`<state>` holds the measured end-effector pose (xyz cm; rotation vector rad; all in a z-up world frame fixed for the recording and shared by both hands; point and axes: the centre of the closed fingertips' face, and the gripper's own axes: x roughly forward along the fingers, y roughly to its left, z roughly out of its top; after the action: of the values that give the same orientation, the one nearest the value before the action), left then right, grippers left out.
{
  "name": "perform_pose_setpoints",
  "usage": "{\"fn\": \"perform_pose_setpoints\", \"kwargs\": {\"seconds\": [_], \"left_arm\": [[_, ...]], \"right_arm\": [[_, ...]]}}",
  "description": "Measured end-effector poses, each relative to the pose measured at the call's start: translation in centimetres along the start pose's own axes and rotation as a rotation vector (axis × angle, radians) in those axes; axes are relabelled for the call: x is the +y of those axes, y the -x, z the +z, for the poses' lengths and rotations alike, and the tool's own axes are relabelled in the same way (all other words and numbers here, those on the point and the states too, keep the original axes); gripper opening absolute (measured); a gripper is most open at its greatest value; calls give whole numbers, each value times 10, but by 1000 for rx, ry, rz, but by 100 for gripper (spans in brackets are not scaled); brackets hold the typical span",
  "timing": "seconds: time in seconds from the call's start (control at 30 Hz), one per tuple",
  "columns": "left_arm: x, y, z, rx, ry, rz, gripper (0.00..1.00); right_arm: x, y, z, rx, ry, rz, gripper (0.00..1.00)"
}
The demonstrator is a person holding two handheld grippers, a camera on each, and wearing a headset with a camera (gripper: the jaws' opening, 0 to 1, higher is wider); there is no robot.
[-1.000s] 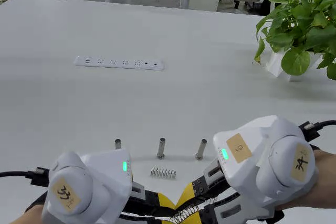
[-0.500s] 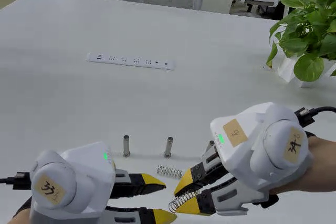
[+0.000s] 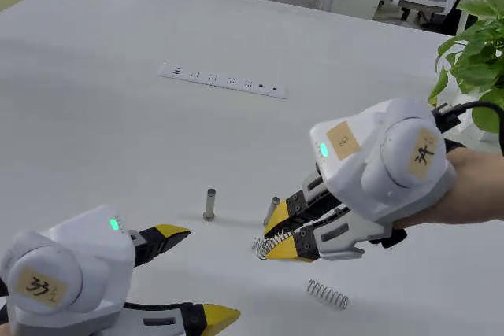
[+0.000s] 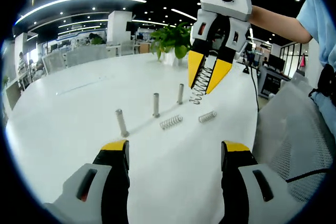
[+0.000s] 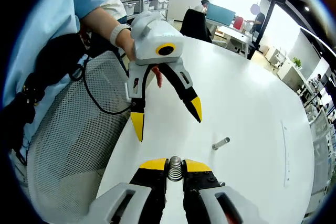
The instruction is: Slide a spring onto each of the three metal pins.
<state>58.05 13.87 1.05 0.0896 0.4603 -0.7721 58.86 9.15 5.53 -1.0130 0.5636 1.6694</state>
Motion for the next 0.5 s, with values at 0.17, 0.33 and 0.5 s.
{"fn": "perform_pose_setpoints", "kwargs": {"seconds": [0.17, 0.33, 0.5], "left_arm": [[13, 4, -5, 10, 11, 53, 83], [17, 5, -10, 41, -12, 74, 99], [22, 7, -8, 34, 5, 90, 99]], "right_arm": [[-17, -1, 1, 41, 39, 4, 8], [-37, -4, 1, 91, 76, -1, 8], [-51, -9, -1, 157, 135, 25, 8]]}}
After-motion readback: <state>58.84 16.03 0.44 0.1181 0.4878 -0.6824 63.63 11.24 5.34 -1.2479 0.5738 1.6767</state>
